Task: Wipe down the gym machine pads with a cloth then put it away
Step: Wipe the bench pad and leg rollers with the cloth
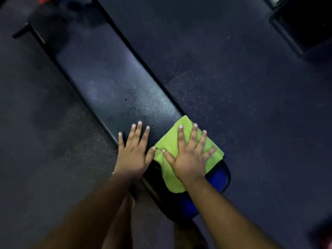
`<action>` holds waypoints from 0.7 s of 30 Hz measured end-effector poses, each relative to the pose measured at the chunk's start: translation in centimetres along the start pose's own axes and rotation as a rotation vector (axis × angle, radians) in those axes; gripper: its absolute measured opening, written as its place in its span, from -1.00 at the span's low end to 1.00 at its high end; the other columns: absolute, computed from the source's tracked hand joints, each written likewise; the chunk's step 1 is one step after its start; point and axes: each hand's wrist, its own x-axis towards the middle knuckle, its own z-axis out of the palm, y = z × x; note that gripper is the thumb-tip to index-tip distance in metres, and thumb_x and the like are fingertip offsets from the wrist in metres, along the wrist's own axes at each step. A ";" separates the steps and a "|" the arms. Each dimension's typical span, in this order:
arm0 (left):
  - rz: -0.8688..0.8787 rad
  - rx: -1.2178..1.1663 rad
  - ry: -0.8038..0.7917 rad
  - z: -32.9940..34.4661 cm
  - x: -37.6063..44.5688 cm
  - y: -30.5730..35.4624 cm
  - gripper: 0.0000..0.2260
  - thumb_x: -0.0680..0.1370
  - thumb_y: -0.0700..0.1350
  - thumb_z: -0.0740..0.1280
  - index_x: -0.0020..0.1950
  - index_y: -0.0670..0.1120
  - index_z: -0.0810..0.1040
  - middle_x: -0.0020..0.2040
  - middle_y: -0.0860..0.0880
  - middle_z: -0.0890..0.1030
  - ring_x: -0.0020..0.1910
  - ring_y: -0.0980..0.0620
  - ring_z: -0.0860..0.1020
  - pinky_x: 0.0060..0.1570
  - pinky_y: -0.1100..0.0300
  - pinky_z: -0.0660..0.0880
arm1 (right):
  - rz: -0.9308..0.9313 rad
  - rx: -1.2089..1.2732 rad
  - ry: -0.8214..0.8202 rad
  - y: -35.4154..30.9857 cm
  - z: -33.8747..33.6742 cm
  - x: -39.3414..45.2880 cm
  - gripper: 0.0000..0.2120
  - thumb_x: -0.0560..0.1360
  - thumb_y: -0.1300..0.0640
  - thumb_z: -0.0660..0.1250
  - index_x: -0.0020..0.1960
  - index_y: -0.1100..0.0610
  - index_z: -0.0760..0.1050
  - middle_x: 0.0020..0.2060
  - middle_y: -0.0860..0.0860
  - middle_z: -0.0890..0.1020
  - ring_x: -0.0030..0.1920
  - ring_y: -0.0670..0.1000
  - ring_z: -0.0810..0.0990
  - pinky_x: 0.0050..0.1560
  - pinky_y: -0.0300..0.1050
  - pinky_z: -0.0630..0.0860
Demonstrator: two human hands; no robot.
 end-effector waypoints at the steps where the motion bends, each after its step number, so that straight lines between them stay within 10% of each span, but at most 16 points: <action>1: -0.002 -0.019 0.010 -0.1 0.4 -0.2 -0.35 0.63 0.24 0.03 0.67 -0.03 0.12 0.68 -0.08 0.03 0.66 -0.04 -0.02 0.55 -0.34 -0.06 | -0.053 -0.022 0.015 -0.4 -0.2 0.8 -0.13 0.53 -0.48 0.04 0.66 -0.11 -0.20 0.65 0.16 -0.17 0.60 0.39 -0.12 0.33 0.70 0.02; 6: -0.024 -0.082 0.017 -0.4 1.9 -0.3 -0.36 0.65 0.22 -0.02 0.67 -0.04 0.07 0.69 -0.07 0.00 0.67 -0.03 -0.06 0.57 -0.29 -0.14 | -0.290 -0.086 0.037 -1.0 -1.5 3.9 -0.23 0.61 -0.33 0.09 0.66 -0.12 -0.20 0.66 0.10 -0.16 0.63 0.29 -0.19 0.38 0.66 -0.07; 12: 0.052 -0.046 -0.001 -0.3 1.8 -1.9 -0.40 0.65 0.10 0.04 0.66 -0.10 0.10 0.68 -0.09 0.05 0.66 -0.08 0.00 0.56 -0.31 -0.02 | -0.191 -0.107 -0.076 -0.7 -1.3 0.9 0.12 0.26 -0.73 -0.08 0.62 -0.21 -0.33 0.63 0.10 -0.32 0.59 0.41 -0.29 0.24 0.78 -0.18; 21: 0.096 0.023 -0.062 -0.9 2.4 -2.3 -0.31 0.64 0.26 0.00 0.68 -0.05 -0.02 0.69 -0.08 -0.08 0.67 -0.05 -0.13 0.57 -0.28 -0.17 | -0.248 -0.108 -0.027 -1.5 -2.2 5.4 0.00 0.43 -0.44 0.24 0.65 -0.17 -0.22 0.66 -0.02 -0.22 0.64 0.23 -0.13 0.40 0.55 0.08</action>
